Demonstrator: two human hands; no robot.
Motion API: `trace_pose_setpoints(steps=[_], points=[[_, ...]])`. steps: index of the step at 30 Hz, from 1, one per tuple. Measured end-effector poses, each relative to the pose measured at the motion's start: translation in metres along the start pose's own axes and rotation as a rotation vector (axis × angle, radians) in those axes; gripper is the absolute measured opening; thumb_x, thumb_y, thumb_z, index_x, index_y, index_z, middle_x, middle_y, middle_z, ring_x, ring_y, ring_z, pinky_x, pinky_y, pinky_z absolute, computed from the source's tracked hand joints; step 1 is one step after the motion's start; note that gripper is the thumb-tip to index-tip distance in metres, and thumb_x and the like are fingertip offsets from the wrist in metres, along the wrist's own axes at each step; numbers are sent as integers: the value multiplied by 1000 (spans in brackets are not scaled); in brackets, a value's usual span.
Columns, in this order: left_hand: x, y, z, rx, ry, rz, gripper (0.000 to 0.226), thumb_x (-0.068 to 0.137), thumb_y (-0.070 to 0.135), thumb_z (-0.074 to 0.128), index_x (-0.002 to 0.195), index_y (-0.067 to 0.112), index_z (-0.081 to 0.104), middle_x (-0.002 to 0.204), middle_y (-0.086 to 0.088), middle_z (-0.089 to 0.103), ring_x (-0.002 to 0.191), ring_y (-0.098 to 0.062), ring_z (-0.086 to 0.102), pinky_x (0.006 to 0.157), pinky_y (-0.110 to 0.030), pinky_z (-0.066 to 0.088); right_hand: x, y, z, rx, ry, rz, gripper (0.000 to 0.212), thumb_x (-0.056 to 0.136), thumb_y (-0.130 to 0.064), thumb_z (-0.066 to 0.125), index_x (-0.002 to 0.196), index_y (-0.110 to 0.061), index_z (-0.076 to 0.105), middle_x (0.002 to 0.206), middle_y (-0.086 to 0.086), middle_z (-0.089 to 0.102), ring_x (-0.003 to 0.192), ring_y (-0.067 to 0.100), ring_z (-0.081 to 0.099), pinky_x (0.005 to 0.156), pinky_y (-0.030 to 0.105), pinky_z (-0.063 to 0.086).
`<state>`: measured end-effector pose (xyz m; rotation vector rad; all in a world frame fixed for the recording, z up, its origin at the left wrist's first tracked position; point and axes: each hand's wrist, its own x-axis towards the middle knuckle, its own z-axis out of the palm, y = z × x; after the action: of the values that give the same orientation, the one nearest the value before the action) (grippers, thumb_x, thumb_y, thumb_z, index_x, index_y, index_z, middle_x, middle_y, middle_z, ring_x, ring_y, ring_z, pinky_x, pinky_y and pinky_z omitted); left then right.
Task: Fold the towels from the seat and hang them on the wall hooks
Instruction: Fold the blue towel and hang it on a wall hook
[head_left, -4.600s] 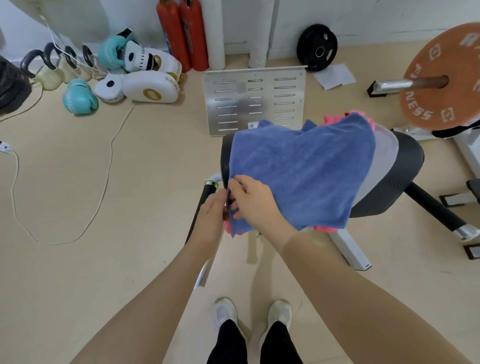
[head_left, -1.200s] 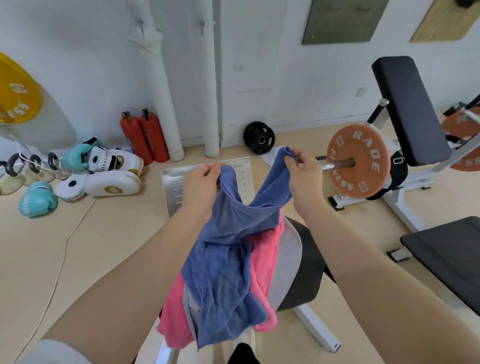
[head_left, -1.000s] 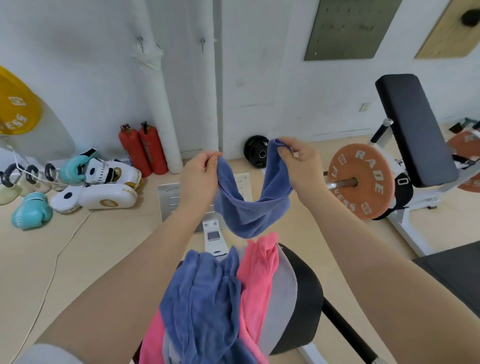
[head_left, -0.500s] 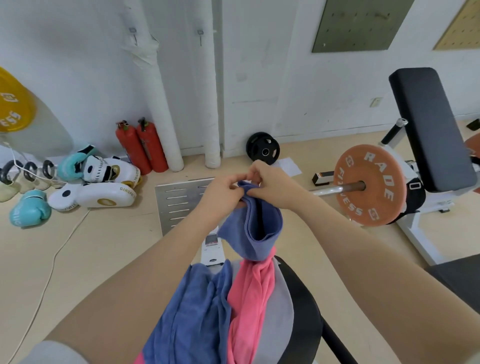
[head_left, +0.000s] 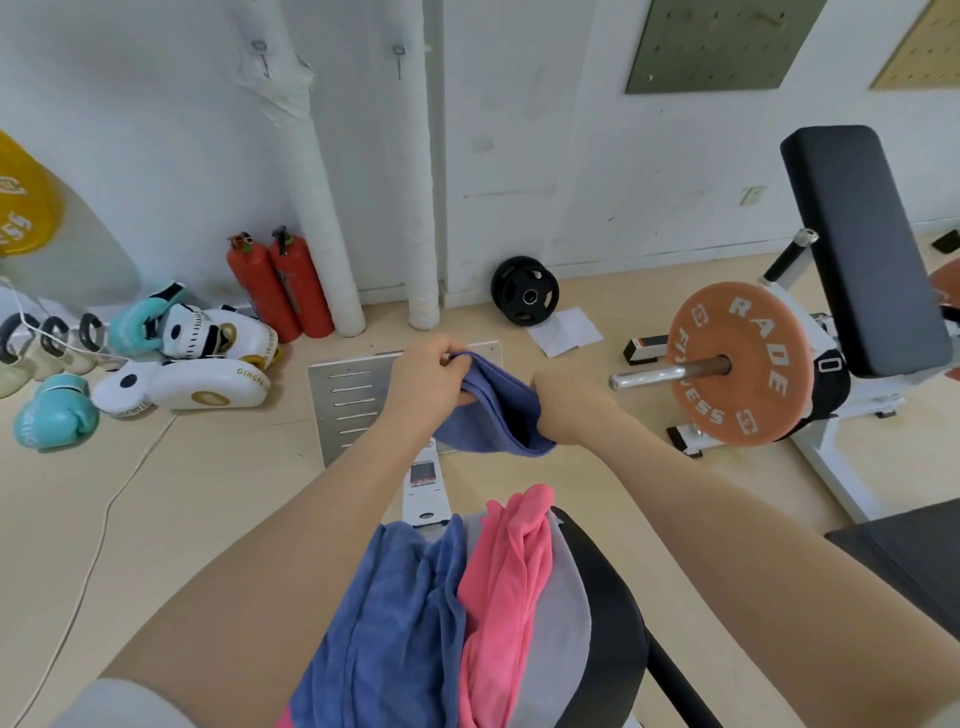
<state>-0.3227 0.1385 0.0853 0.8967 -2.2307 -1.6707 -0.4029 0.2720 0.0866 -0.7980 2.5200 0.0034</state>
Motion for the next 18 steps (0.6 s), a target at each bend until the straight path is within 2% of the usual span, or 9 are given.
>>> trace_pose_setpoints(steps=[3, 4, 6, 7, 9, 10, 13, 15, 18], points=[[-2, -6, -8, 105, -17, 3, 15, 93, 7, 46, 88, 14, 59, 86, -12, 60, 66, -24, 62, 58, -31, 59, 4, 7, 0, 102, -195, 110, 18, 87, -3, 38, 96, -5, 53, 68, 9, 67, 66, 23, 65, 70, 27, 55], [-3, -8, -11, 147, -10, -2, 17, 93, 8, 45, 84, 16, 57, 82, -11, 60, 60, -23, 63, 54, -27, 58, 4, 8, -2, 232, -226, 154, 16, 87, -1, 36, 88, -2, 52, 54, 7, 67, 52, 18, 63, 62, 22, 55], [-5, -11, -16, 192, 3, -27, 21, 95, 9, 43, 78, 19, 51, 74, -9, 60, 48, -20, 61, 43, -20, 52, 3, 6, -7, 575, -222, 261, 21, 88, 0, 33, 71, -1, 45, 34, 6, 55, 31, 14, 51, 39, 15, 42], [-6, -13, -16, 173, -1, -57, 23, 95, 10, 43, 77, 20, 50, 71, -8, 60, 43, -19, 61, 41, -20, 51, 3, 6, -9, 784, -190, 314, 24, 89, 0, 33, 68, -1, 43, 39, 11, 58, 34, 16, 55, 40, 18, 44], [-7, -17, -13, 59, -12, -130, 22, 96, 10, 43, 78, 20, 50, 73, -11, 61, 40, -16, 61, 45, -24, 55, 5, 6, -10, 1130, -120, 362, 28, 92, 0, 35, 68, 4, 46, 82, 27, 70, 69, 29, 69, 67, 29, 54], [-9, -18, -10, -17, -10, -155, 18, 97, 10, 43, 82, 16, 52, 75, -13, 61, 42, -16, 61, 46, -24, 56, 4, 4, -8, 1275, -104, 389, 27, 94, -1, 34, 74, 8, 49, 103, 30, 66, 87, 36, 67, 77, 36, 54], [-14, -17, -7, -283, 28, -199, 9, 96, 6, 43, 93, 7, 52, 76, -13, 60, 49, -16, 63, 47, -18, 54, 3, -2, 0, 1648, -112, 426, 33, 100, -14, 31, 122, 7, 43, 123, 33, 54, 111, 43, 57, 74, 42, 49], [-18, -16, -11, -465, 28, -213, 12, 94, 4, 47, 85, 9, 53, 80, -12, 59, 62, -20, 63, 51, -16, 55, 2, -2, 5, 1751, -69, 363, 34, 101, -15, 28, 130, -1, 38, 122, 30, 55, 106, 41, 61, 72, 40, 52], [-26, -14, -22, -600, -16, -222, 13, 92, 2, 52, 82, 11, 55, 83, -10, 62, 67, -18, 65, 59, -18, 57, -3, -1, 6, 1592, 137, 274, 23, 98, -5, 29, 110, -15, 46, 90, 13, 62, 58, 21, 68, 52, 27, 56]])
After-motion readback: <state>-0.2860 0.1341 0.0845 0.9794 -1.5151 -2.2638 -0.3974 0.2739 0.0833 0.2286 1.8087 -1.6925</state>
